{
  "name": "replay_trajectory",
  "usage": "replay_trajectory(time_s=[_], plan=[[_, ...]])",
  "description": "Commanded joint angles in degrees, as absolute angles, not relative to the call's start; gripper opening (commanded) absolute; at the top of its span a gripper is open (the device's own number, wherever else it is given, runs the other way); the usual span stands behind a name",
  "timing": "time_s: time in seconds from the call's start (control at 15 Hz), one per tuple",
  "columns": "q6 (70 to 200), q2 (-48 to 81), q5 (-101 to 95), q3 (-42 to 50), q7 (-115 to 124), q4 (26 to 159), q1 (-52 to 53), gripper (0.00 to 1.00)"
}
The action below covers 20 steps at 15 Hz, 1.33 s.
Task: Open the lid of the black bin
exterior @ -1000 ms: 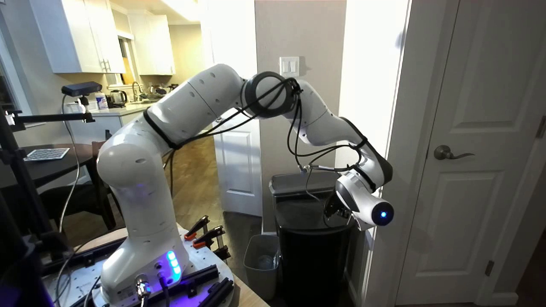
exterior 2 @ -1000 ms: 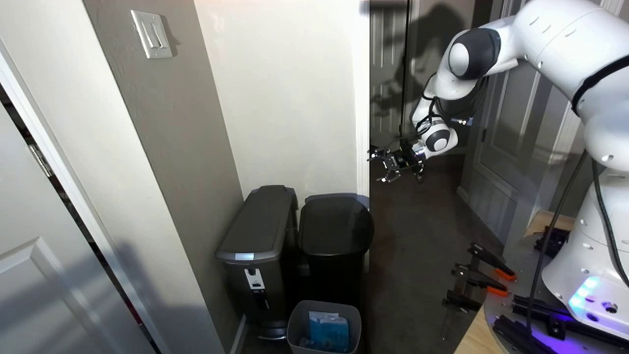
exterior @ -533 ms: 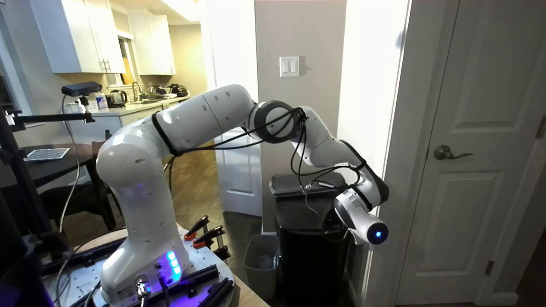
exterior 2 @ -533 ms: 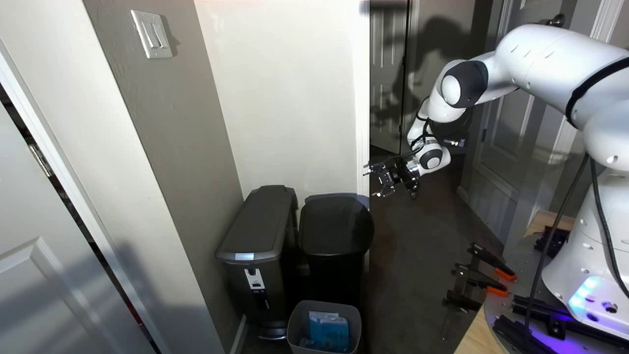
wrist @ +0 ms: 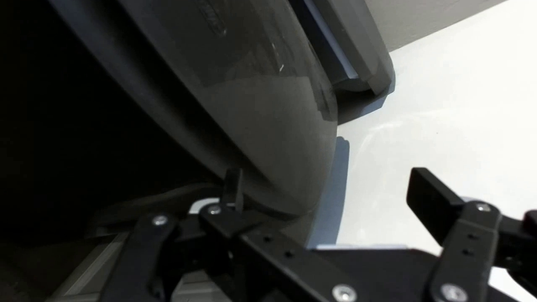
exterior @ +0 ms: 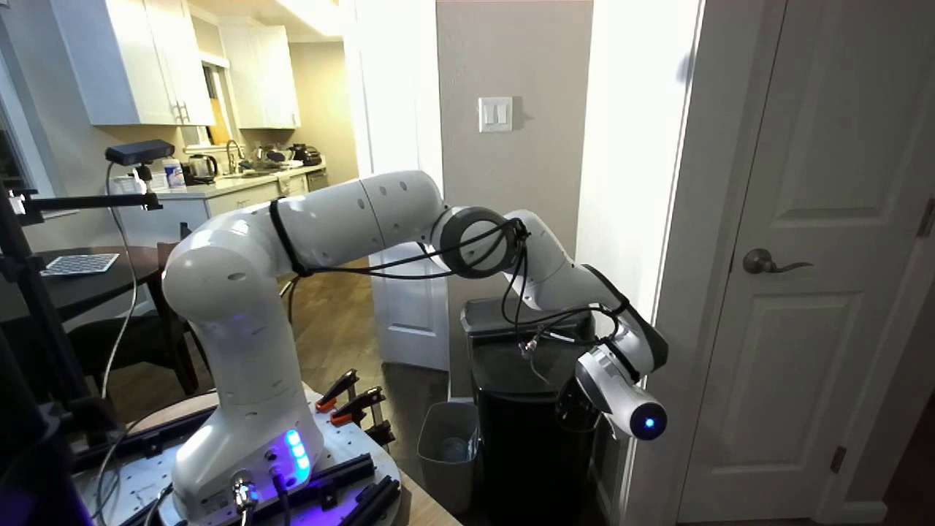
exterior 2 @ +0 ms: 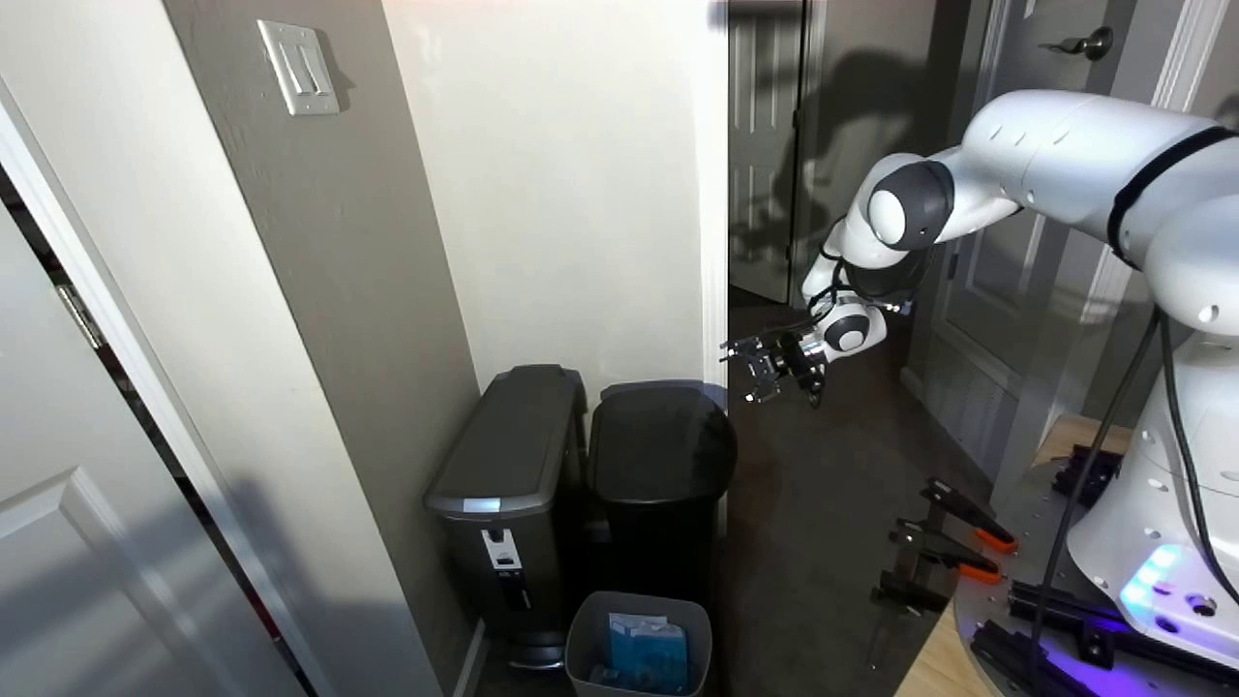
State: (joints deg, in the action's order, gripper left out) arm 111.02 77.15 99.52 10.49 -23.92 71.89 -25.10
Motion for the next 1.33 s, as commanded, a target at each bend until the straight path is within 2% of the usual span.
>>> replay_trajectory(time_s=[0.0,0.33,0.8,1.27], plan=[[112.92,80.48,99.46,9.50,-20.40,67.57,-26.04,1.00],[113.35,82.71,97.64,9.48,-18.62,66.01,-25.88,1.00],[108.61,81.65,88.94,11.27,-18.78,70.02,-23.65,1.00],[105.06,80.58,89.38,9.43,-19.51,72.85,-23.87,1.00]])
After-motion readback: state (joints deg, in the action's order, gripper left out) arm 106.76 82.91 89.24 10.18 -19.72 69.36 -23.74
